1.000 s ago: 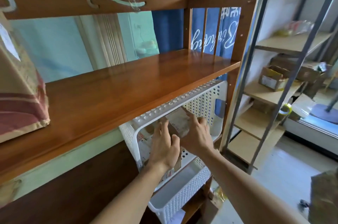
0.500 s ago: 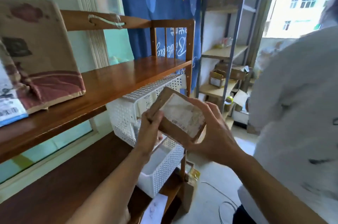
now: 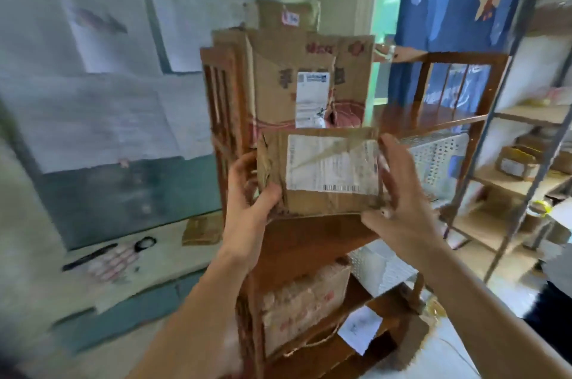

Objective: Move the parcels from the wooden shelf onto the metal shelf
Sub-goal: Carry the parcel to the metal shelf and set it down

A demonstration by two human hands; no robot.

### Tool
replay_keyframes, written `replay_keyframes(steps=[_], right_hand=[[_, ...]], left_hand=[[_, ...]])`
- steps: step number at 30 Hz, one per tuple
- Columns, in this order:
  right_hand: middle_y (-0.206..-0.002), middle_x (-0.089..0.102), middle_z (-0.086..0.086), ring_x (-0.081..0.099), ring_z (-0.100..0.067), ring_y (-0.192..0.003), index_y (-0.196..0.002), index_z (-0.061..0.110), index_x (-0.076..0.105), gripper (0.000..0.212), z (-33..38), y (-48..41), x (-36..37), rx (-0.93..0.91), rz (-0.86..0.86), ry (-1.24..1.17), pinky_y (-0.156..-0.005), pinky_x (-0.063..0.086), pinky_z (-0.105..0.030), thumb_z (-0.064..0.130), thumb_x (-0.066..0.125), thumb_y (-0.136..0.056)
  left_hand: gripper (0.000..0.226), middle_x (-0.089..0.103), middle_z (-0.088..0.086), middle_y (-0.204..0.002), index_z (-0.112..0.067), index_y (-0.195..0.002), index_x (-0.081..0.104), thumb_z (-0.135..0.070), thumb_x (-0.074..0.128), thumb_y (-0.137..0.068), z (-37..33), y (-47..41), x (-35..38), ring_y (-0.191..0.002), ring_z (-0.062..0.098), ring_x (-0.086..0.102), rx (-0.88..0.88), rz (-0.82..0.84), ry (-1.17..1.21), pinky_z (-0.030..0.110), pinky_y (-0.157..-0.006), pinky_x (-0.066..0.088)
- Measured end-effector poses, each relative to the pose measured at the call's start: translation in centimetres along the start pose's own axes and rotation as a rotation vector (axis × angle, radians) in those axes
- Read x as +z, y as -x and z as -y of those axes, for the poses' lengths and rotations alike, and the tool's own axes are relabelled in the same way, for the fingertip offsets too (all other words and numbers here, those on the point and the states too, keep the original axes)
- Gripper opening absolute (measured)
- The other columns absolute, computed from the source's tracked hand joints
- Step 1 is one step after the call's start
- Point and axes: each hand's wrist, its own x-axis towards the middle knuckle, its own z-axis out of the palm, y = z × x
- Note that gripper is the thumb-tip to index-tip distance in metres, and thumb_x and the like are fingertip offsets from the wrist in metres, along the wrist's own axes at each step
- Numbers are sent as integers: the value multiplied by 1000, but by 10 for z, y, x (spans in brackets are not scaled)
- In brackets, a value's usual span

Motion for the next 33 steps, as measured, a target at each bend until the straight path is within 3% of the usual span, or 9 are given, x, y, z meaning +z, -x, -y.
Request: replay_keyframes(steps=[2,6,11,15,18,22,25,29,33], right_hand=[[-112,61,40,62,16,-99,-158,24,22,99,20,-5,34,17,10,-69,-79,55,-13,-11,67,-76],[-133,62,1,62,-15,-117,-154,27,33,93,47,2,62,103,-222,-341,-98,56,-47,7,58,-67],[-129,57,16,60,9,-109,-145,41,32,87,62,33,49,55,-204,-317,-78,57,-20,-7,58,-77],[-119,60,31,60,14,-107,-139,47,38,93,78,44,30,23,-39,-309,-82,54,-15,-21,58,-77],[-126,65,20,61,9,-113,-155,31,35,96,89,55,29,10,96,-322,-89,54,-18,-14,58,-73],[-129,63,29,59,3,-123,-150,38,35,96,99,72,42,-35,129,-386,-93,56,-24,-25,55,-79],[-146,54,0,62,-19,-126,-143,40,43,74,115,82,64,134,27,-632,-94,59,-44,-2,67,-87],[-108,72,-7,67,-33,-101,-117,18,53,26,148,92,94,375,77,-950,-77,59,-43,31,61,-96],[-122,69,-12,62,-35,-123,-113,18,57,53,178,103,119,244,180,-862,-109,43,-61,58,60,-78]], left_hand=[[75,67,13,-113,-41,-141,41,-23,72,-76,-27,23,-33,-94,26,70,40,10,42,47,-77,62],[69,59,11,-117,-47,-137,43,-14,66,-81,-57,63,-47,-102,26,65,82,-1,-77,52,-91,58],[36,68,22,-114,-36,-120,57,-47,63,-86,-66,81,-9,-99,30,69,44,-209,-151,51,-94,54],[68,73,16,-117,-32,-134,51,-65,64,-77,-77,100,-2,-106,39,73,42,-338,-192,55,-88,59],[81,79,-4,-116,-38,-150,36,-60,67,-79,-87,121,-11,-113,28,74,56,-235,-169,60,-97,55],[89,77,-14,-120,-36,-153,30,-42,72,-75,-102,156,-25,-113,12,74,131,-143,-216,36,-89,62],[78,77,-6,-116,-32,-141,38,-30,75,-73,-111,179,-35,-113,23,73,173,-226,-198,48,-90,61],[75,67,20,-128,-13,-134,40,-24,81,-72,-121,206,-52,-121,38,65,171,-279,-157,58,-101,54],[56,76,5,-110,-11,-114,51,-35,80,-73,-143,232,-78,-100,19,75,170,-249,-117,31,-78,61]])
